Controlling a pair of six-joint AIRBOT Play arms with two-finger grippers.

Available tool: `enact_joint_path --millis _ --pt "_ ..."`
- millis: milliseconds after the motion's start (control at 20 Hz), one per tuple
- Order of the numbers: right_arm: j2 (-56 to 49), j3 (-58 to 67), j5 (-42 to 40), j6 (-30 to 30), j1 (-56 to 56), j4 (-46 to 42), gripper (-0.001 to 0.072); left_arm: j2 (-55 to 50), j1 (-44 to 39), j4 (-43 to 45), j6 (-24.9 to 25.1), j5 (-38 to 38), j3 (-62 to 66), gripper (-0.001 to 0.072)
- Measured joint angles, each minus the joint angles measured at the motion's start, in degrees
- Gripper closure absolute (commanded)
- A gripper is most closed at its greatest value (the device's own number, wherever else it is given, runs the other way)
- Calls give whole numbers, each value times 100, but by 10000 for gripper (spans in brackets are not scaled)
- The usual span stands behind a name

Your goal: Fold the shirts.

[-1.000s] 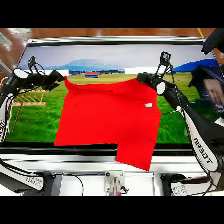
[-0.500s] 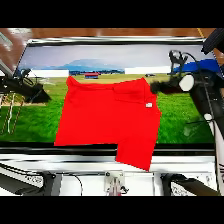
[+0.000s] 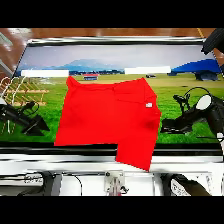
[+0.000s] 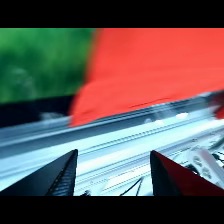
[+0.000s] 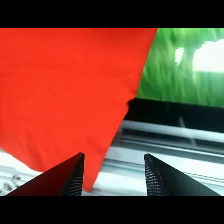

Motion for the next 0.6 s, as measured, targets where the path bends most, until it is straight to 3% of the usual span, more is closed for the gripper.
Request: enact_joint_path --millis 300,600 --pt "72 -210 -315 11 -66 251 209 92 131 503 24 262 -527 196" --pt "81 -238 -581 153 -74 295 209 105 52 363 74 837 -1106 200"
